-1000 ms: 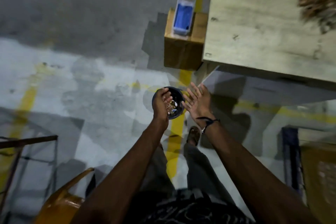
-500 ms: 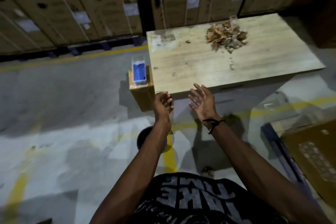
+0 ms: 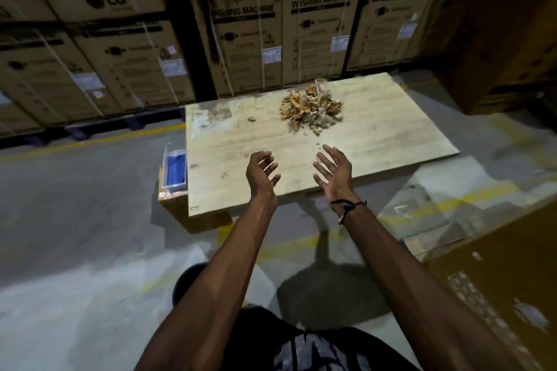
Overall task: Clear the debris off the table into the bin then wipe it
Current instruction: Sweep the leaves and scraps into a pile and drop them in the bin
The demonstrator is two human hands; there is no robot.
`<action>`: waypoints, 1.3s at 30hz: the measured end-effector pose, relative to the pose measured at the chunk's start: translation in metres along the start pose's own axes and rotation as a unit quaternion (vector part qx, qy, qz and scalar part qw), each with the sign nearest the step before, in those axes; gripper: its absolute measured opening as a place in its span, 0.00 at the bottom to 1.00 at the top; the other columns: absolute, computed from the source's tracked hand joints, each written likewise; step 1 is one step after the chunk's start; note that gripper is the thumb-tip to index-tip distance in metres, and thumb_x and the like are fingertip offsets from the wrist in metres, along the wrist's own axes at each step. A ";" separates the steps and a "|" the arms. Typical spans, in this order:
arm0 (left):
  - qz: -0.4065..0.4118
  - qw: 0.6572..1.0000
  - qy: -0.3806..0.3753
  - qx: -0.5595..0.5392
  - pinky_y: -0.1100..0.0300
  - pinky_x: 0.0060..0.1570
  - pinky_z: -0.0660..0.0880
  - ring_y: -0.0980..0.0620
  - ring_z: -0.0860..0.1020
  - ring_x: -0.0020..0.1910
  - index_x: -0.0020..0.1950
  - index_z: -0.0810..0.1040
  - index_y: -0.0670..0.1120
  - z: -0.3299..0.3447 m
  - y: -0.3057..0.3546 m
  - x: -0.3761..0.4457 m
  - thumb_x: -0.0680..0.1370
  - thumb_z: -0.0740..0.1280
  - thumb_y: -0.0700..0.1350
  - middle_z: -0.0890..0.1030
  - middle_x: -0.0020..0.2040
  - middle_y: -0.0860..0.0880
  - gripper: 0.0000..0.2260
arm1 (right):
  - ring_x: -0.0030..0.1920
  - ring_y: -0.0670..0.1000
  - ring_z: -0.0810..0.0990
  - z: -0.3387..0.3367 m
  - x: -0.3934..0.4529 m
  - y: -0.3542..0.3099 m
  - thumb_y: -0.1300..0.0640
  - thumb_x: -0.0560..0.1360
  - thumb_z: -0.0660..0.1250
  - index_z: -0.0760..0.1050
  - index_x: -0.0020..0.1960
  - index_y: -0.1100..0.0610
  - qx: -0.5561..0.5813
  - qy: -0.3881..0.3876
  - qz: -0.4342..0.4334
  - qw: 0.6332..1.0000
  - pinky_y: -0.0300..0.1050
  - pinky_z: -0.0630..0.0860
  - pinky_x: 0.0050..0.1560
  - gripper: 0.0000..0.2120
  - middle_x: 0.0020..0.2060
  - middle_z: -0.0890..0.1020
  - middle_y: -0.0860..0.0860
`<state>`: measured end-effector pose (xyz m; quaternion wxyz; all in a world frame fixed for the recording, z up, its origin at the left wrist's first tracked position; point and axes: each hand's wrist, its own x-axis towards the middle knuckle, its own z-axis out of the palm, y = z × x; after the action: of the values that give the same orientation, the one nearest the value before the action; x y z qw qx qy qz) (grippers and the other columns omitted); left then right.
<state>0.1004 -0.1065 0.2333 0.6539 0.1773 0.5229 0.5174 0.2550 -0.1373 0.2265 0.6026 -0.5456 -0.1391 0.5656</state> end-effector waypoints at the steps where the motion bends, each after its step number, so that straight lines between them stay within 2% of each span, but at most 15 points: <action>1: 0.000 1.000 -0.002 0.001 0.55 0.46 0.70 0.50 0.78 0.48 0.49 0.80 0.47 0.012 0.000 0.008 0.81 0.63 0.49 0.80 0.49 0.49 0.09 | 0.66 0.53 0.80 -0.003 0.011 -0.007 0.42 0.82 0.62 0.79 0.70 0.48 0.001 0.003 -0.001 1.000 0.51 0.73 0.59 0.20 0.69 0.80 0.49; 7: 0.006 1.000 -0.014 0.012 0.56 0.42 0.70 0.52 0.77 0.44 0.48 0.81 0.47 0.069 -0.003 0.070 0.81 0.64 0.48 0.80 0.47 0.50 0.08 | 0.67 0.53 0.78 -0.010 0.080 -0.039 0.43 0.84 0.60 0.78 0.70 0.48 -0.016 0.013 -0.015 1.000 0.51 0.73 0.61 0.19 0.69 0.79 0.49; 11: 0.013 0.999 -0.016 0.041 0.56 0.41 0.70 0.50 0.76 0.46 0.50 0.81 0.47 0.102 -0.015 0.135 0.80 0.65 0.48 0.80 0.48 0.50 0.07 | 0.68 0.54 0.77 -0.013 0.141 -0.050 0.43 0.85 0.59 0.78 0.71 0.47 -0.055 0.024 -0.020 0.998 0.53 0.71 0.64 0.19 0.70 0.77 0.50; 15: 0.045 0.991 -0.003 0.124 0.55 0.42 0.70 0.48 0.78 0.47 0.49 0.80 0.46 0.132 -0.025 0.196 0.77 0.65 0.52 0.81 0.47 0.50 0.11 | 0.68 0.55 0.75 -0.014 0.202 -0.054 0.46 0.86 0.59 0.74 0.75 0.49 -0.122 0.036 -0.023 0.992 0.52 0.69 0.61 0.20 0.72 0.75 0.50; 18: 0.070 0.976 -0.002 0.205 0.55 0.46 0.70 0.46 0.78 0.48 0.47 0.79 0.46 0.147 -0.035 0.239 0.82 0.66 0.46 0.81 0.46 0.49 0.06 | 0.65 0.53 0.78 -0.015 0.244 -0.053 0.45 0.81 0.66 0.78 0.72 0.49 -0.206 0.058 -0.066 0.975 0.50 0.74 0.55 0.20 0.67 0.79 0.48; 20: 0.103 0.958 -0.025 0.266 0.56 0.48 0.70 0.46 0.78 0.50 0.48 0.80 0.45 0.152 -0.042 0.260 0.79 0.69 0.45 0.81 0.49 0.47 0.04 | 0.65 0.51 0.80 -0.019 0.264 -0.051 0.45 0.79 0.69 0.80 0.70 0.50 -0.256 0.067 -0.105 0.959 0.48 0.75 0.60 0.20 0.65 0.81 0.47; 22: 0.130 0.937 -0.047 0.322 0.56 0.49 0.72 0.47 0.79 0.51 0.49 0.79 0.46 0.160 -0.049 0.279 0.74 0.69 0.48 0.80 0.52 0.45 0.07 | 0.60 0.51 0.82 -0.023 0.285 -0.053 0.51 0.82 0.69 0.80 0.69 0.50 -0.315 0.077 -0.120 0.938 0.43 0.74 0.59 0.16 0.64 0.82 0.48; 24: 0.161 0.911 -0.065 0.374 0.52 0.53 0.75 0.46 0.78 0.52 0.50 0.78 0.48 0.166 -0.056 0.295 0.72 0.70 0.48 0.78 0.53 0.46 0.08 | 0.55 0.53 0.82 -0.029 0.301 -0.054 0.54 0.83 0.68 0.80 0.69 0.50 -0.365 0.080 -0.127 0.919 0.33 0.73 0.51 0.15 0.63 0.82 0.50; 26: 0.187 0.877 -0.080 0.436 0.50 0.57 0.74 0.46 0.76 0.56 0.52 0.78 0.49 0.174 -0.062 0.311 0.72 0.70 0.47 0.76 0.54 0.47 0.10 | 0.60 0.55 0.81 -0.035 0.324 -0.055 0.55 0.84 0.68 0.79 0.70 0.52 -0.396 0.073 -0.130 0.906 0.28 0.71 0.50 0.16 0.68 0.79 0.52; 27: 0.195 0.857 -0.092 0.468 0.51 0.58 0.73 0.46 0.75 0.58 0.54 0.79 0.49 0.180 -0.064 0.318 0.72 0.71 0.47 0.76 0.56 0.48 0.12 | 0.63 0.55 0.80 -0.039 0.336 -0.055 0.55 0.84 0.68 0.78 0.71 0.53 -0.411 0.067 -0.136 0.899 0.31 0.72 0.55 0.16 0.70 0.78 0.54; 29: 0.206 0.816 -0.127 0.525 0.53 0.59 0.71 0.46 0.73 0.62 0.59 0.79 0.49 0.189 -0.066 0.326 0.73 0.71 0.46 0.76 0.60 0.47 0.14 | 0.68 0.56 0.77 -0.046 0.355 -0.053 0.56 0.84 0.67 0.77 0.72 0.56 -0.440 0.056 -0.142 0.885 0.46 0.74 0.65 0.17 0.72 0.76 0.55; 32: 0.238 0.740 -0.182 0.603 0.51 0.60 0.70 0.42 0.73 0.64 0.66 0.78 0.46 0.204 -0.069 0.340 0.73 0.68 0.50 0.76 0.63 0.44 0.22 | 0.72 0.59 0.74 -0.055 0.382 -0.052 0.56 0.83 0.68 0.77 0.72 0.59 -0.503 0.036 -0.162 0.849 0.60 0.72 0.71 0.18 0.71 0.76 0.58; 36: 0.274 0.641 -0.224 0.681 0.41 0.71 0.66 0.40 0.67 0.76 0.75 0.72 0.46 0.209 -0.063 0.347 0.76 0.69 0.51 0.70 0.76 0.43 0.28 | 0.73 0.62 0.71 -0.051 0.398 -0.066 0.54 0.80 0.68 0.75 0.74 0.55 -0.589 0.010 -0.201 0.783 0.52 0.65 0.72 0.22 0.75 0.71 0.60; 38: 0.226 0.633 -0.200 0.712 0.38 0.75 0.59 0.41 0.61 0.80 0.79 0.68 0.49 0.244 -0.100 0.400 0.77 0.69 0.52 0.65 0.81 0.43 0.30 | 0.72 0.64 0.69 -0.078 0.483 -0.070 0.54 0.80 0.68 0.72 0.76 0.53 -0.621 -0.059 -0.161 0.765 0.55 0.66 0.71 0.25 0.78 0.67 0.61; 39: 0.220 0.620 -0.201 0.726 0.36 0.77 0.56 0.41 0.57 0.82 0.80 0.67 0.50 0.240 -0.098 0.399 0.78 0.68 0.53 0.62 0.83 0.43 0.31 | 0.73 0.66 0.69 -0.081 0.483 -0.067 0.53 0.81 0.67 0.70 0.78 0.52 -0.641 -0.076 -0.164 0.746 0.58 0.67 0.72 0.26 0.79 0.65 0.61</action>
<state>0.3236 0.2722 0.0518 0.2678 0.8033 0.5298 0.0489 0.5094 0.2402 0.0347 0.1816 -0.7275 -0.6018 0.2750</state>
